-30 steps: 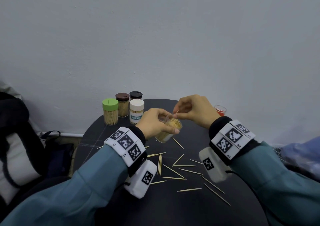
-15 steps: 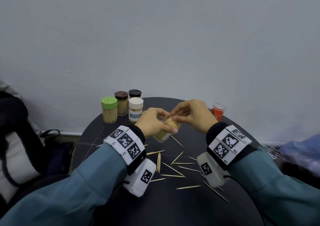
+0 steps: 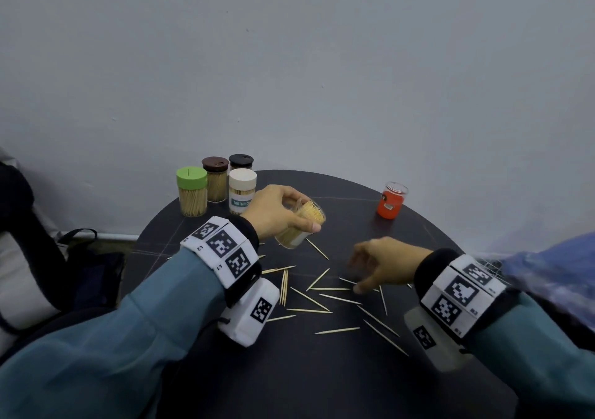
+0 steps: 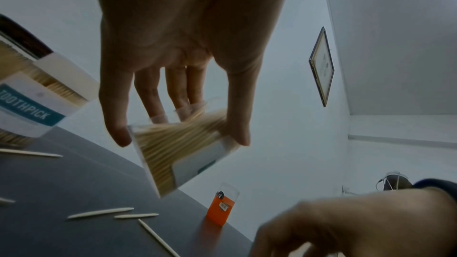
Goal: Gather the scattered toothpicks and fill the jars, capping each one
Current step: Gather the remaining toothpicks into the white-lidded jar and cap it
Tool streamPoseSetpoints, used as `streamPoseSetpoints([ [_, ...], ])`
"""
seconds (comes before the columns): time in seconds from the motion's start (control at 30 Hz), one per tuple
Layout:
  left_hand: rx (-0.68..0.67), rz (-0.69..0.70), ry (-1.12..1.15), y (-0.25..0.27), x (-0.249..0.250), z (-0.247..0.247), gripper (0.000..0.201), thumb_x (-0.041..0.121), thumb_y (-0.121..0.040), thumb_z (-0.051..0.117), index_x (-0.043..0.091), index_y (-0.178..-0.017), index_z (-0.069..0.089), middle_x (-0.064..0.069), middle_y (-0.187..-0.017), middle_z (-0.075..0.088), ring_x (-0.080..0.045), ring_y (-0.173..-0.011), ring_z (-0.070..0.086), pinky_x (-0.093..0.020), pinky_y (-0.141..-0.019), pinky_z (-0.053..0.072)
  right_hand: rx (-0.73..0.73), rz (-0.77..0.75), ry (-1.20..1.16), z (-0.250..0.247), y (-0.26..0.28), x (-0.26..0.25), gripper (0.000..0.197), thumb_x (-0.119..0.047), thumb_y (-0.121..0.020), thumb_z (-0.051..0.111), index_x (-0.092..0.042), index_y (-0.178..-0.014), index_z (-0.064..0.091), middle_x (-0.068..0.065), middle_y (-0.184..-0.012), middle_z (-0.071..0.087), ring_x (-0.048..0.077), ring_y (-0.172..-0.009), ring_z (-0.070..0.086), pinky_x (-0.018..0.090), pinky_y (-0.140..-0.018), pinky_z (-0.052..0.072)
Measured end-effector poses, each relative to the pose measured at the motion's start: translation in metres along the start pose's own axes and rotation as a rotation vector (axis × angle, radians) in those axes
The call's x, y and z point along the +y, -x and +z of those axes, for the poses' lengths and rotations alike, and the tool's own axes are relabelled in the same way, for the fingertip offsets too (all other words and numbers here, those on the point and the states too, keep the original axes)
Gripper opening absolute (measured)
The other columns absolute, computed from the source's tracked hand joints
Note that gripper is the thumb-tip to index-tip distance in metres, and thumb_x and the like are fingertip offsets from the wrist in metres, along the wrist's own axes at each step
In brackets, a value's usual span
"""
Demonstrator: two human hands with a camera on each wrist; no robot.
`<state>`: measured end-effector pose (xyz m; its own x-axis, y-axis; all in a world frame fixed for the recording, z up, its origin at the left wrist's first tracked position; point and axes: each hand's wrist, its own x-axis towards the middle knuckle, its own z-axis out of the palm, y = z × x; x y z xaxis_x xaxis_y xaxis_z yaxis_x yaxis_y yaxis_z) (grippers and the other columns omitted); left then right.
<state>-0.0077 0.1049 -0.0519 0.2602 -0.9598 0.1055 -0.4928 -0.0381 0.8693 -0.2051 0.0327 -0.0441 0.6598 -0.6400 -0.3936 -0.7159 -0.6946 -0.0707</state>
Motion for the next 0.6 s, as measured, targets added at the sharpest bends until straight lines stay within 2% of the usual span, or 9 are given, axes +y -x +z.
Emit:
streamPoseSetpoints([
  [0.1,-0.005,0.009,-0.015,0.001,0.001,0.0,0.054,0.024,-0.068,0.081,0.015,-0.118,0.061,0.004,-0.107,0.059,-0.013,-0.105,0.053,-0.027,-0.088,0.042,-0.087,0.014,0.004,0.008,0.005,-0.004,0.056,-0.039,-0.078,0.071,-0.018,-0.125,0.05,0.001,-0.121,0.056,0.015,-0.108,0.053,0.028,-0.091,0.044],
  [0.17,-0.006,0.017,-0.022,0.001,0.001,0.0,0.054,0.024,-0.069,0.081,0.015,-0.118,0.061,0.004,-0.106,0.059,-0.011,-0.103,0.053,-0.027,-0.087,0.041,-0.082,-0.005,-0.011,0.01,0.009,-0.01,0.059,-0.041,-0.076,0.072,-0.016,-0.125,0.049,0.001,-0.122,0.053,0.014,-0.104,0.05,0.028,-0.09,0.044],
  [0.4,0.015,0.012,-0.025,0.001,-0.002,0.001,0.053,0.023,-0.066,0.083,0.015,-0.114,0.063,0.004,-0.102,0.061,-0.012,-0.101,0.055,-0.027,-0.09,0.044,-0.043,-0.105,0.025,0.023,0.016,-0.036,0.074,-0.04,-0.069,0.078,-0.015,-0.13,0.045,0.003,-0.124,0.043,0.019,-0.113,0.045,0.032,-0.095,0.044],
  [0.5,0.017,0.01,-0.025,0.001,-0.002,0.0,0.054,0.023,-0.066,0.083,0.015,-0.115,0.063,0.004,-0.102,0.061,-0.011,-0.1,0.055,-0.027,-0.09,0.044,0.018,-0.131,0.017,0.027,0.014,-0.042,0.064,-0.035,-0.072,0.077,-0.011,-0.125,0.049,0.004,-0.121,0.047,0.019,-0.11,0.047,0.025,-0.086,0.042],
  [0.6,0.019,0.015,-0.03,0.001,-0.001,0.0,0.053,0.023,-0.066,0.083,0.015,-0.114,0.063,0.004,-0.102,0.061,-0.01,-0.099,0.054,-0.027,-0.089,0.043,0.064,-0.141,-0.041,0.029,0.01,-0.044,0.049,-0.025,-0.074,0.076,-0.008,-0.116,0.056,0.006,-0.115,0.058,0.019,-0.103,0.056,0.02,-0.076,0.042],
])
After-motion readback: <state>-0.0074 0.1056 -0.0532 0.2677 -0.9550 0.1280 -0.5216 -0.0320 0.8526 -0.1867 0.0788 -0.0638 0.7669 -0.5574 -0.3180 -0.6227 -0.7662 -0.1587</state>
